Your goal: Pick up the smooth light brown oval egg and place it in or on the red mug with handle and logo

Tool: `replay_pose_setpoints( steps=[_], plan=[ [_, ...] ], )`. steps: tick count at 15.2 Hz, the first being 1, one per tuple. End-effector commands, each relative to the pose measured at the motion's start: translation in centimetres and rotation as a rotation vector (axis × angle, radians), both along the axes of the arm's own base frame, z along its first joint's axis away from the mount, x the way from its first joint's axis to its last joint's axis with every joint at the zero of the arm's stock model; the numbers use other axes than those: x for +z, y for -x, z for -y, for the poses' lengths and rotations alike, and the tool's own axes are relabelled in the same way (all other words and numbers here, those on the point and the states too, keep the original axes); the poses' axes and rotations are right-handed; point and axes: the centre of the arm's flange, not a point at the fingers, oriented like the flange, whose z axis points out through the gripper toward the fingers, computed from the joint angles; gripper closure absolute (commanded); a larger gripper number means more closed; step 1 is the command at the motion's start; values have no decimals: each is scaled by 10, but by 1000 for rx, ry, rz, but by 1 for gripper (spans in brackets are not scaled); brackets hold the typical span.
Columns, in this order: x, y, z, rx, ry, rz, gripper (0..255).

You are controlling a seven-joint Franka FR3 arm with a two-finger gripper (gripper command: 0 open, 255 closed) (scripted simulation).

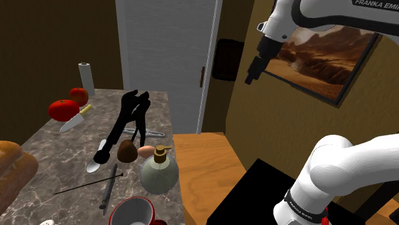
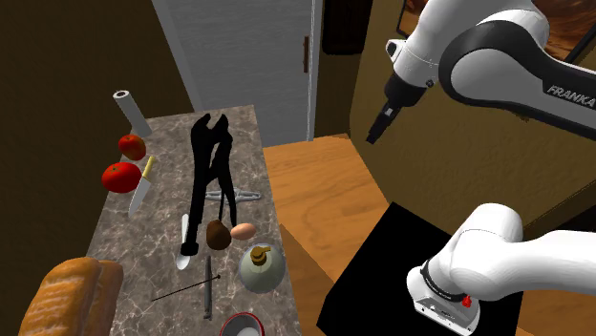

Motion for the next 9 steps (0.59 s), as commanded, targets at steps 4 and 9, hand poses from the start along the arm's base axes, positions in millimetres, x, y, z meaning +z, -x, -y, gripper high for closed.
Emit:
replay_pose_setpoints(
  steps=[4,9],
  plan=[
    [-21,-20,-29,4,6,-7,0],
    [-57,-52,-76,10,17,-19,0]
  ],
)
